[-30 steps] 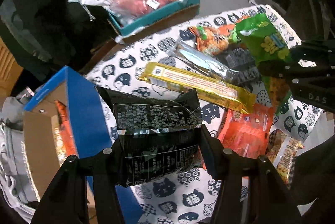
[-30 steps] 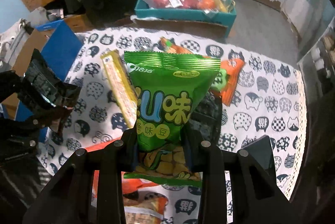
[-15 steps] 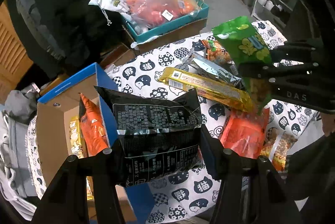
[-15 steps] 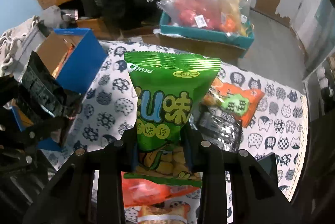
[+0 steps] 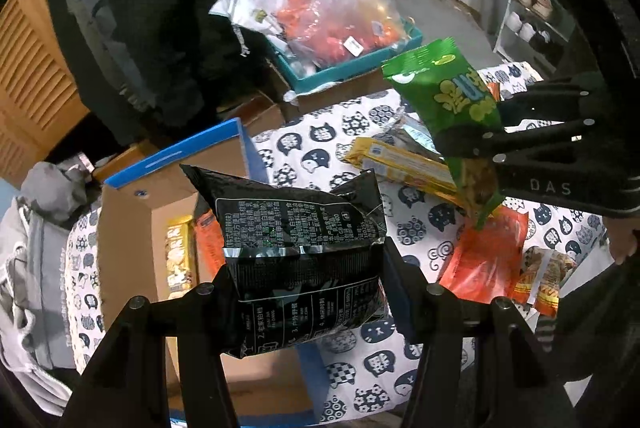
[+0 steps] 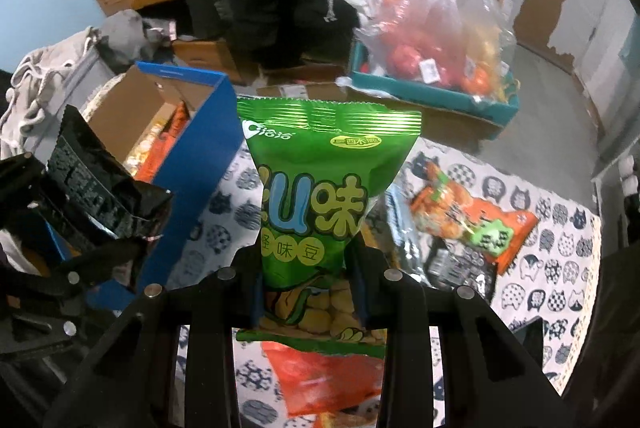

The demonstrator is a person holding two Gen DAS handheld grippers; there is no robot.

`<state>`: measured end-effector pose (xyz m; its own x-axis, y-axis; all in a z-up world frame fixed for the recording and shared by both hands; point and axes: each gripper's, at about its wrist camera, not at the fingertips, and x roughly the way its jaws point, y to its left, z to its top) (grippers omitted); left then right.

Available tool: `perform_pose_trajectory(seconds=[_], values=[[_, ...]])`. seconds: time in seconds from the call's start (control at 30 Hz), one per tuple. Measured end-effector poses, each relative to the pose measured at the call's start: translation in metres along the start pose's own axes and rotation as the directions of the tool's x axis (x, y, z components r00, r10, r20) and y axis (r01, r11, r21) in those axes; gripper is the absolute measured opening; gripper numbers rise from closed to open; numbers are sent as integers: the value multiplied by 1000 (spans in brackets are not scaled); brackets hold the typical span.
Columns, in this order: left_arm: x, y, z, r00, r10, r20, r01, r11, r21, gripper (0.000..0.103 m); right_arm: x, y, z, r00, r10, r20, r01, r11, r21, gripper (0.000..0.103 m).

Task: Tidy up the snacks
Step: 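Lift the black packet and green bag and carry both toward the cardboard box, then release the black packet and green bag into the cardboard box with both grippers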

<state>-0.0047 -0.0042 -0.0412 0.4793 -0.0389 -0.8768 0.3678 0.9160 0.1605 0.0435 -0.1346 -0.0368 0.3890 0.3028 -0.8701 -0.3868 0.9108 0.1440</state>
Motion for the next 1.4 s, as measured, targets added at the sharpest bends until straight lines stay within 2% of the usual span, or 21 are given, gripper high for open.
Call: perform_pose_trajectory(seconds=[0.4,0.7,0.97,1.1,1.33,1.37,1.4], values=[[-5,45,-19,999,36,7,-35,997,-69,59,8,48,21,999,39,0,-39,997,-59,32],[6,90,-43,997,69,-33,-73,986,-152,59,21,74,32,996,83,-22,-85,993,-79,32],[20,121,-63,988,131,-78,-143,972,-187,59,26,110,40,993,110,-32,-113,985,-128,32],[25,136,-71,985,130,-110,-152,962,-226,59,30,129,43,990,132,-46,-137,980,-146,32],[25,152,-79,970,182,-163,-220,940,-261,60,42,153,53,982,175,-66,-183,971,-155,32],[23,154,-79,968,190,-162,-227,939,-259,61,43,156,54,982,178,-70,-187,970,-158,32],[20,155,-78,967,197,-160,-233,938,-257,65,45,159,55,980,183,-73,-192,969,-158,32]])
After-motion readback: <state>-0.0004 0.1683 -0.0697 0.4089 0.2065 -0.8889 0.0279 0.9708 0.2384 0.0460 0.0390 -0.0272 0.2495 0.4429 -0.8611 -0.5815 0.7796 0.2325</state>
